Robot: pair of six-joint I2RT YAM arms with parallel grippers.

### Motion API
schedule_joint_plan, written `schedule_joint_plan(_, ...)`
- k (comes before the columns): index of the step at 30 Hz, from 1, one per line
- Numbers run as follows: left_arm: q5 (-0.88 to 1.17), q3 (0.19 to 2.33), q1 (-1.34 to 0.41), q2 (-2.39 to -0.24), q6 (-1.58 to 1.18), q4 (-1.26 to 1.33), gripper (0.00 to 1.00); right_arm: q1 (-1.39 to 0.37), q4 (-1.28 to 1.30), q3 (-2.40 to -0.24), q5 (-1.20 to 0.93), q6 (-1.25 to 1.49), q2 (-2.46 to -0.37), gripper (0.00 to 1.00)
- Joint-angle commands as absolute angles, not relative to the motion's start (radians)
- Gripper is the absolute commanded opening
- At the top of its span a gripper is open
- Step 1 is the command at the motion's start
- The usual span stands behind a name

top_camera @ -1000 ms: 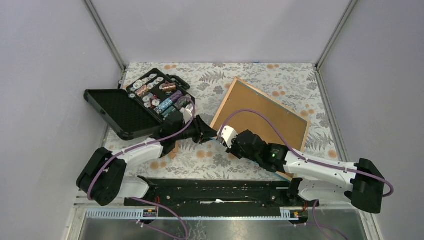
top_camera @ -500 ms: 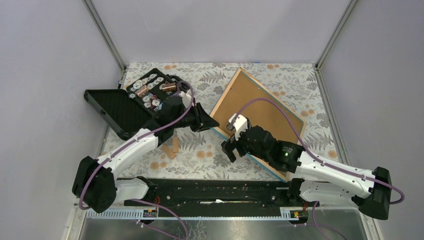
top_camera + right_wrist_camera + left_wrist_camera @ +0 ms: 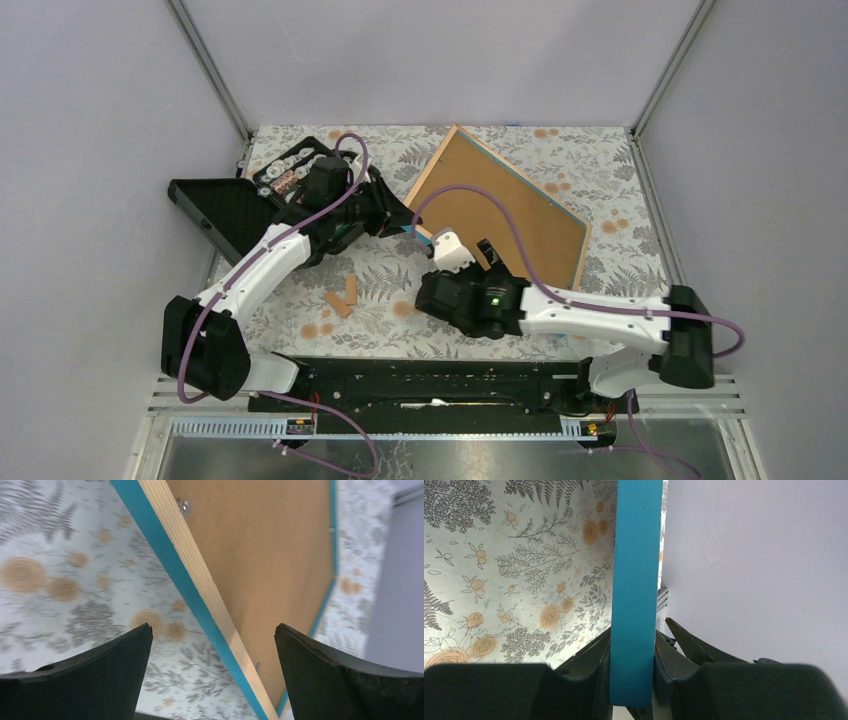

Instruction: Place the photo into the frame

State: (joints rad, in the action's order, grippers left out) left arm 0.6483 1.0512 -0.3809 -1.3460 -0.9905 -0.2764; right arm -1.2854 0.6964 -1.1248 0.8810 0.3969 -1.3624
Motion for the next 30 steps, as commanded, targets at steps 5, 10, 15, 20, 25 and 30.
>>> schedule_joint_plan(5,0.677,1.132,-0.345,-1.375,-0.958,-0.313,0.0,-1.313,0.902,-1.261,1.296,0.464,-1.596,1.0)
schedule_joint_plan(10,0.681,1.135,-0.34,-1.38,-0.946,-0.336,0.0,-1.303,0.945,-1.309,1.402,0.492,-1.746,0.99)
schedule_joint_plan(15,0.685,1.158,-0.325,-1.398,-0.921,-0.369,0.0,-1.298,1.308,-1.445,1.455,0.866,-1.902,0.92)
schedule_joint_plan(20,0.707,1.176,-0.312,-1.417,-0.91,-0.379,0.0,-1.252,1.489,-1.464,1.47,1.077,-1.987,0.9)
schedule_joint_plan(25,0.707,1.173,-0.309,-1.418,-0.899,-0.386,0.0,-1.223,1.475,-1.46,1.453,1.098,-1.97,0.64)
schedule_joint_plan(30,0.723,1.166,-0.31,-1.427,-0.909,-0.374,0.0,-1.222,1.065,-1.401,1.346,0.703,-1.858,0.41)
